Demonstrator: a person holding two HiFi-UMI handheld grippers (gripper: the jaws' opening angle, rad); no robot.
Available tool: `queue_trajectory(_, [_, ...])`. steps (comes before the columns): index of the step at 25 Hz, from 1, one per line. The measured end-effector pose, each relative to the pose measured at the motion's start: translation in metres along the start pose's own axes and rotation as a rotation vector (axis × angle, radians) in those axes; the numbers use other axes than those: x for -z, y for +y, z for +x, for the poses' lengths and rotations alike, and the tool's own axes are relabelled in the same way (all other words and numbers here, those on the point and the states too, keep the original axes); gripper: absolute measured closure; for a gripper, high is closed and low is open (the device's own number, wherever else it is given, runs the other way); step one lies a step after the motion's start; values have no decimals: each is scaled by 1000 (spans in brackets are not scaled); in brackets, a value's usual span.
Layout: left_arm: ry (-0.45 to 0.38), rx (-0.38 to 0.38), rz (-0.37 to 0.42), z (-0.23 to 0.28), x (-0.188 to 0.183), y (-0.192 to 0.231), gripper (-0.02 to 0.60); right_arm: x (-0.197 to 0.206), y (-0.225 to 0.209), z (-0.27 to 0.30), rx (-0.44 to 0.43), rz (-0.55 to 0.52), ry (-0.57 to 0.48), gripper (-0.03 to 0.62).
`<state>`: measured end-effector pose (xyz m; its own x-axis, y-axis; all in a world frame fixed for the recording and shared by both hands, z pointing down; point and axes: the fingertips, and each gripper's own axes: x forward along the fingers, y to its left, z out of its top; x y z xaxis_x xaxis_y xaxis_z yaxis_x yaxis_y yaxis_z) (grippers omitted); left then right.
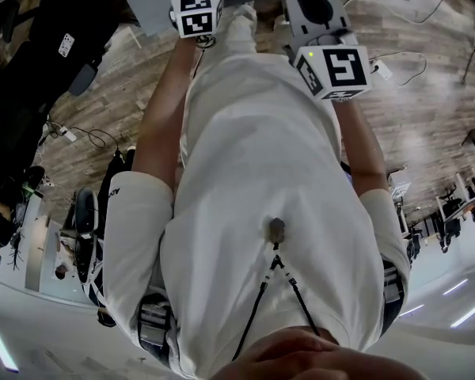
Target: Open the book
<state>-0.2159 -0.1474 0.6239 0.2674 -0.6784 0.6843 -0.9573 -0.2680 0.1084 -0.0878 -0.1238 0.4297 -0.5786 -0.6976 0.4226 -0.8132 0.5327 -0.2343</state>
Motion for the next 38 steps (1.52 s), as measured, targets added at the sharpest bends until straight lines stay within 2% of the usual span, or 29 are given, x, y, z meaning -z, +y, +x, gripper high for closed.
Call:
queue_trajectory(20, [51,-42,4,8,19,17,554,3,-3,0,2,7,9,556])
queue_trajectory(31, [74,-45,-42,17,26,24,554,3,-6,1,8,9,13,557])
queue_trajectory(38, [79,-74,-45,20,32,29,529,2,-7,3,15,8,16,556])
